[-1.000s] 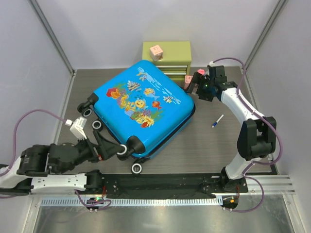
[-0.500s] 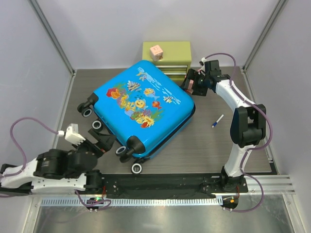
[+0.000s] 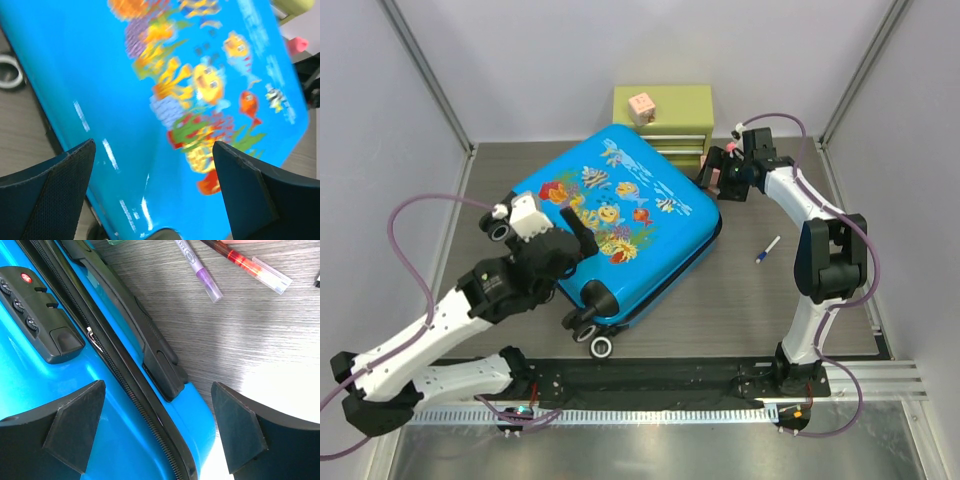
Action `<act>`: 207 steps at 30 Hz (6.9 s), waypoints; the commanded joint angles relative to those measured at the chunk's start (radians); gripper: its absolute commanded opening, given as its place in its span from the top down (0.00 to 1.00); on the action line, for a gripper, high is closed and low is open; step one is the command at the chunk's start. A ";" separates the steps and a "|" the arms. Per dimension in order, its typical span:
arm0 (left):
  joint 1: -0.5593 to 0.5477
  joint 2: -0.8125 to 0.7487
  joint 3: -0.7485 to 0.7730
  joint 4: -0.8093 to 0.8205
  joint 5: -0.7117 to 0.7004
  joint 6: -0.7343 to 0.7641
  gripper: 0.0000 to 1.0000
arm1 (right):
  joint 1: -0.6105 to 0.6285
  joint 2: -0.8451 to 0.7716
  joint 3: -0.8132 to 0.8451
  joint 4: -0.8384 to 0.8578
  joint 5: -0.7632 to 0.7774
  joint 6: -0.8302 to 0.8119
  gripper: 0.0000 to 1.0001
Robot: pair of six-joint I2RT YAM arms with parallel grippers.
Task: Pack the luggage
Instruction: Zip the luggage at the center of the board.
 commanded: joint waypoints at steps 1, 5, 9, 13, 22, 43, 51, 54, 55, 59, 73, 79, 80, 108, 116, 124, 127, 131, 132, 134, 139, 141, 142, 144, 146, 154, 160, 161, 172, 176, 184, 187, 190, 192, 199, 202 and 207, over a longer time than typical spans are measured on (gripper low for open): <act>0.021 0.143 0.264 -0.024 -0.088 0.224 0.00 | 0.021 -0.042 -0.001 -0.030 -0.040 -0.053 0.07; 0.100 0.213 0.357 0.032 -0.085 0.343 0.00 | 0.021 -0.019 0.010 -0.028 -0.048 -0.050 0.07; 0.290 0.132 0.193 0.267 0.243 0.379 0.03 | 0.021 -0.005 0.018 -0.028 -0.055 -0.064 0.07; 0.410 0.053 0.092 -0.053 0.167 0.040 0.14 | 0.024 -0.007 -0.005 -0.012 -0.075 -0.064 0.07; 0.528 0.047 -0.080 -0.147 0.402 0.027 0.04 | 0.058 0.025 -0.037 0.031 -0.083 -0.047 0.08; 0.817 -0.057 -0.246 0.043 0.464 0.020 0.01 | 0.406 0.291 0.274 0.143 -0.002 0.157 0.12; 1.050 0.039 -0.128 0.088 0.602 0.171 0.01 | 0.279 0.087 0.158 0.056 0.060 0.099 0.11; 1.070 0.061 -0.123 0.130 0.650 0.181 0.01 | 0.198 -0.049 0.046 0.009 0.054 0.033 0.11; 1.073 0.063 -0.123 0.146 0.671 0.179 0.01 | 0.172 -0.077 0.014 -0.005 0.050 0.016 0.11; 1.078 0.069 -0.111 0.137 0.680 0.182 0.01 | 0.151 -0.239 -0.198 -0.027 0.020 -0.050 0.11; 1.079 -0.048 -0.059 -0.023 0.676 0.218 0.00 | 0.151 -0.226 -0.327 0.205 -0.068 0.059 0.12; 1.079 -0.091 -0.114 -0.006 0.715 0.233 0.00 | 0.154 -0.177 -0.306 0.237 -0.075 0.089 0.15; 1.079 -0.091 -0.158 0.028 0.740 0.227 0.00 | 0.156 -0.171 -0.301 0.235 -0.074 0.089 0.17; 1.113 0.351 -0.048 0.574 0.869 0.237 0.00 | 0.328 0.032 -0.110 0.452 0.175 0.614 0.99; 1.124 0.313 0.096 0.282 0.760 0.283 0.00 | 0.389 0.122 0.021 0.458 0.225 0.658 0.99; 1.127 0.090 0.119 0.044 0.682 0.322 0.00 | 0.414 0.119 0.019 0.455 0.187 0.626 0.59; 1.125 0.031 0.102 -0.048 0.668 0.316 0.00 | 0.415 0.096 0.027 0.404 0.161 0.553 0.36; 1.125 -0.063 -0.005 -0.037 0.754 0.381 0.00 | 0.414 0.024 -0.019 0.342 0.119 0.439 0.12; 1.122 -0.089 -0.052 -0.015 0.780 0.401 0.00 | 0.415 0.006 -0.033 0.326 0.127 0.421 0.12; 1.115 -0.135 -0.094 0.045 0.846 0.457 0.00 | 0.412 -0.063 -0.089 0.306 0.147 0.376 0.10; 1.108 -0.119 -0.071 0.014 0.866 0.549 0.00 | 0.380 -0.159 -0.157 0.288 0.118 0.318 0.08; 1.110 -0.111 -0.042 -0.029 0.817 0.572 0.00 | 0.372 -0.153 -0.133 0.272 0.083 0.274 0.08; 1.107 -0.109 -0.034 -0.068 0.758 0.578 0.00 | 0.368 -0.145 -0.117 0.246 0.075 0.264 0.08; 1.102 -0.132 -0.028 -0.084 0.754 0.595 0.00 | 0.357 -0.131 -0.082 0.229 0.048 0.241 0.08; 1.093 -0.172 -0.039 -0.096 0.774 0.603 0.00 | 0.355 -0.120 -0.065 0.226 0.012 0.226 0.07; 1.079 -0.246 -0.036 -0.150 0.699 0.658 0.00 | 0.352 -0.126 -0.090 0.211 -0.065 0.215 0.08; 1.081 -0.163 0.004 -0.147 0.791 0.766 0.00 | 0.358 -0.143 -0.113 0.211 -0.102 0.207 0.08; 1.072 -0.155 0.018 -0.152 0.794 0.799 0.00 | 0.360 -0.148 -0.129 0.214 -0.098 0.203 0.08; 1.001 -0.158 0.044 -0.167 0.915 1.078 0.00 | 0.355 -0.152 -0.186 0.258 -0.085 0.246 0.08; 1.001 -0.155 0.029 -0.172 0.818 1.017 0.00 | 0.267 -0.117 -0.105 0.249 -0.085 0.279 0.08; 1.061 -0.036 0.085 -0.236 0.380 0.727 0.00 | 0.213 0.102 0.258 0.111 0.036 0.226 0.09; 1.139 0.029 0.119 -0.251 0.372 0.675 0.00 | 0.214 0.163 0.327 0.099 0.047 0.226 0.10; 1.228 0.036 0.128 -0.207 0.418 0.661 0.00 | 0.233 0.216 0.343 0.093 0.038 0.201 0.11; 1.271 0.050 0.121 -0.189 0.441 0.675 0.00 | 0.256 0.242 0.343 0.091 0.034 0.178 0.11; 1.392 0.165 0.010 -0.126 0.545 0.670 0.00 | 0.328 0.321 0.384 0.091 0.033 0.149 0.11; 1.409 0.234 0.001 -0.104 0.570 0.679 0.00 | 0.357 0.351 0.389 0.085 0.014 0.132 0.11; 1.435 0.320 0.041 -0.060 0.596 0.679 0.00 | 0.409 0.326 0.314 0.079 -0.019 0.079 0.13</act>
